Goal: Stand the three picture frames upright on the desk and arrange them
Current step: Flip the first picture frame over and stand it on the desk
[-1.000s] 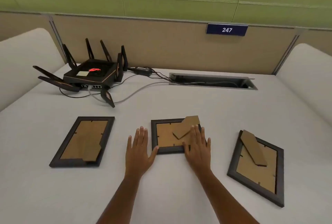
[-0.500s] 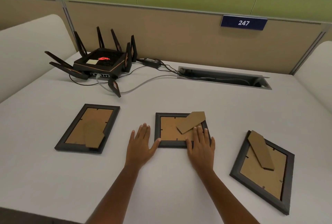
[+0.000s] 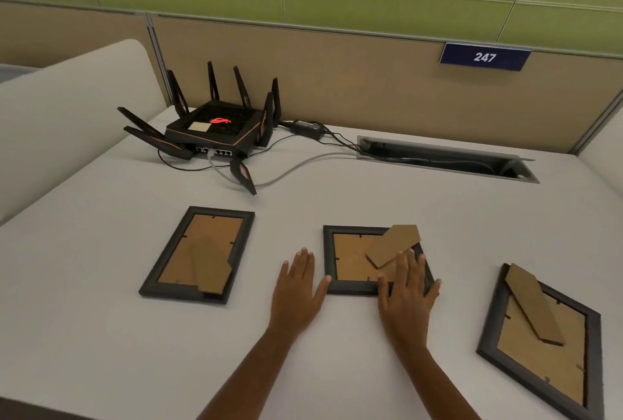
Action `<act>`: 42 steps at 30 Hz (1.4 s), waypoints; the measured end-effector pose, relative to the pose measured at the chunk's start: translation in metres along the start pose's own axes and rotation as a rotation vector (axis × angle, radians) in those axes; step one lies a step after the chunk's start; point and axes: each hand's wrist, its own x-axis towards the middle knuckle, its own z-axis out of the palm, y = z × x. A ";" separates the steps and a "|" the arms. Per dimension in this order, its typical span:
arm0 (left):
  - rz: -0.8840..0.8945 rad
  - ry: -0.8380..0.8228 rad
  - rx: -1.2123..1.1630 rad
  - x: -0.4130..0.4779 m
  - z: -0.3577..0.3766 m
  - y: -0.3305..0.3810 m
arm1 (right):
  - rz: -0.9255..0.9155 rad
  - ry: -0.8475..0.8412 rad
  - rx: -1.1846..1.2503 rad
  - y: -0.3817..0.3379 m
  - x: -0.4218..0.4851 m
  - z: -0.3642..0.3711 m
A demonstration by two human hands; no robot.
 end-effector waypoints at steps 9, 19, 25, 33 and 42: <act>0.134 0.096 0.021 0.006 -0.047 -0.041 | -0.215 -0.069 0.201 -0.119 -0.025 0.046; 0.043 0.097 -0.015 0.012 -0.089 -0.103 | -0.119 -0.252 0.401 -0.185 -0.018 0.080; 0.004 0.104 0.016 0.019 -0.105 -0.139 | -0.099 -0.307 0.321 -0.203 -0.014 0.092; -0.109 0.035 0.047 0.028 -0.115 -0.185 | -0.100 -0.316 0.171 -0.210 -0.009 0.102; -0.151 0.025 0.115 0.021 -0.119 -0.210 | -0.150 -0.274 0.228 -0.209 -0.011 0.102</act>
